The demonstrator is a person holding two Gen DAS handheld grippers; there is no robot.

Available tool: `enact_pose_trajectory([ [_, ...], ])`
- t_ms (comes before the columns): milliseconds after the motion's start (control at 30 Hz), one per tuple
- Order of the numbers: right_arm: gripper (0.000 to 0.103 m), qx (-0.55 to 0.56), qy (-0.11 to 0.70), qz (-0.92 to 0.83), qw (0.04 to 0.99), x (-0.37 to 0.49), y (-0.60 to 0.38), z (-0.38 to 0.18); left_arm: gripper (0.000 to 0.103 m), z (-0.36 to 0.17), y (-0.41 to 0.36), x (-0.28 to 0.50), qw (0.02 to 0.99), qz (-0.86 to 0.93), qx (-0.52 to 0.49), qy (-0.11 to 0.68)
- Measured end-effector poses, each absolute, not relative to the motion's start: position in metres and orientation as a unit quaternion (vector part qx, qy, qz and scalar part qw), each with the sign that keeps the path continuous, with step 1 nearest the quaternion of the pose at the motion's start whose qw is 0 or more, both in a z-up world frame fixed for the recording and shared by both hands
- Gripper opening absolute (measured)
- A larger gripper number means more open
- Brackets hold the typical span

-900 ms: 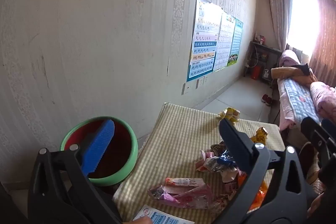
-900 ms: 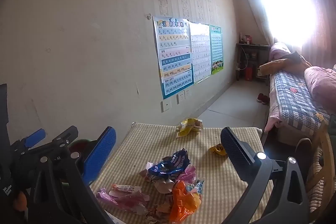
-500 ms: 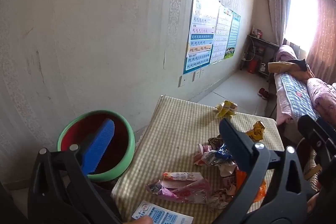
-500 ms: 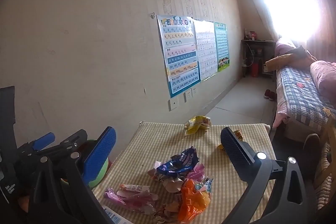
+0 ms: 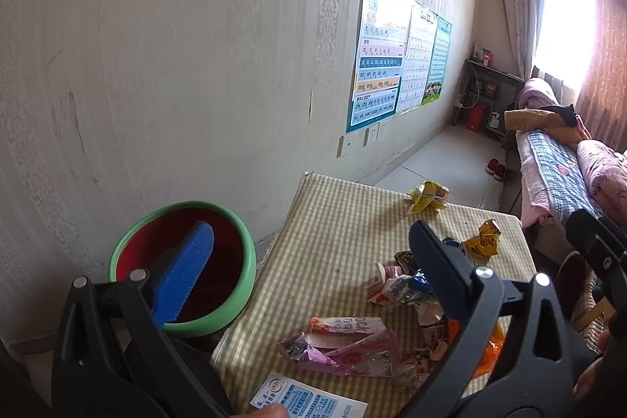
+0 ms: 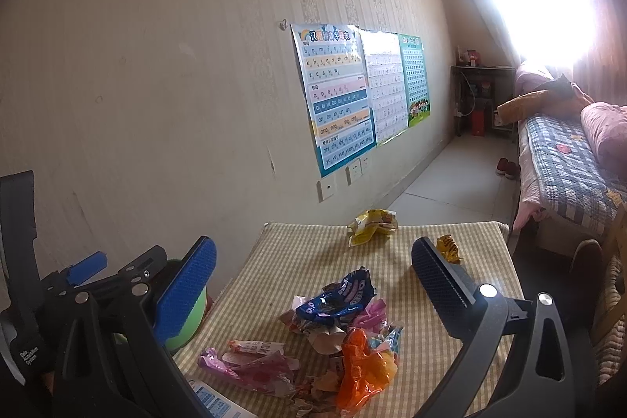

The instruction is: Collect trash

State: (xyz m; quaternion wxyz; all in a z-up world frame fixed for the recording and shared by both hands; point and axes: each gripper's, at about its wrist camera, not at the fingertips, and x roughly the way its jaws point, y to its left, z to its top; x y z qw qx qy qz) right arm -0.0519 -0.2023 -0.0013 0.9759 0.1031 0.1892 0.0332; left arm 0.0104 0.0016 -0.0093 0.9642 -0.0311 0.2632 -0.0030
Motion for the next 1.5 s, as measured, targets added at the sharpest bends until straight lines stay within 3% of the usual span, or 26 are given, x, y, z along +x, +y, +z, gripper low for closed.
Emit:
enact_pose_trajectory([
  [1500,0.096,0.098,0.209,0.032,0.973,-0.048,-0.198,-0.011,0.098,-0.028,0.014,0.015,0.958,0.017,-0.031,0.285],
])
